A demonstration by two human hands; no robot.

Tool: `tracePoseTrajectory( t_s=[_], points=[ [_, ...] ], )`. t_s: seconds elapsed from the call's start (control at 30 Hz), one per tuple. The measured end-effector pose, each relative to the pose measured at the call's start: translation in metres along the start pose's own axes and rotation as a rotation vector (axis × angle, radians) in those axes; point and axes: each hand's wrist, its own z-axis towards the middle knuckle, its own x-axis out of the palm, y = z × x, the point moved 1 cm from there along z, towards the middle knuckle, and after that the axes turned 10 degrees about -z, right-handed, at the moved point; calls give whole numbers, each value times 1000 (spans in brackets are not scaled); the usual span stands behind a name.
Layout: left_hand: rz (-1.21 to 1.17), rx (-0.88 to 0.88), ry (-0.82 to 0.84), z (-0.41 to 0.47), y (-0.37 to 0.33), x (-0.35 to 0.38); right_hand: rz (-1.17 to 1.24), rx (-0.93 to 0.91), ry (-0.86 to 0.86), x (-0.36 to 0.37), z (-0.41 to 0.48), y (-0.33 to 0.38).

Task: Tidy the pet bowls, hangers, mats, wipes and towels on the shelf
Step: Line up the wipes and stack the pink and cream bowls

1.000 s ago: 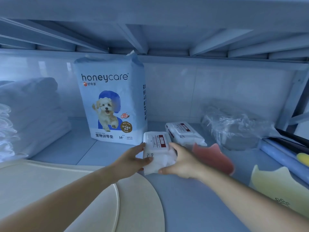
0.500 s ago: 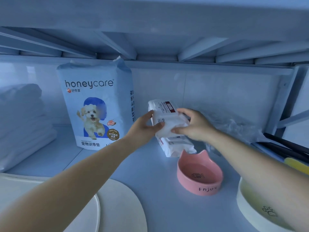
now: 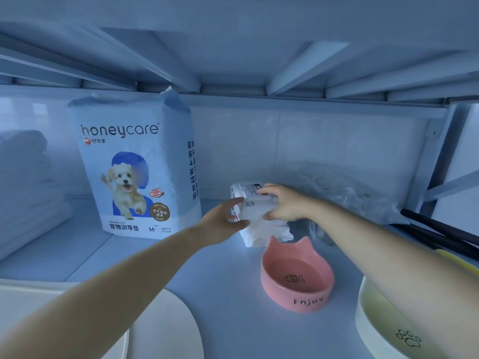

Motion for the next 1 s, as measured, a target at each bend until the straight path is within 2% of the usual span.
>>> tracePoseTrajectory(
  t_s=[0.33, 0.53, 0.83, 1.0],
  points=[
    [96, 87, -20, 3, 10, 15, -164, -93, -87, 22, -3, -12],
    [163, 140, -65, 10, 17, 29, -122, -80, -102, 21, -4, -15],
    [241, 182, -12, 24, 23, 20, -143, -34, -113, 22, -2, -20],
    [119, 124, -21, 23, 27, 19, -134, -13, -123, 21, -2, -21]
  ],
)
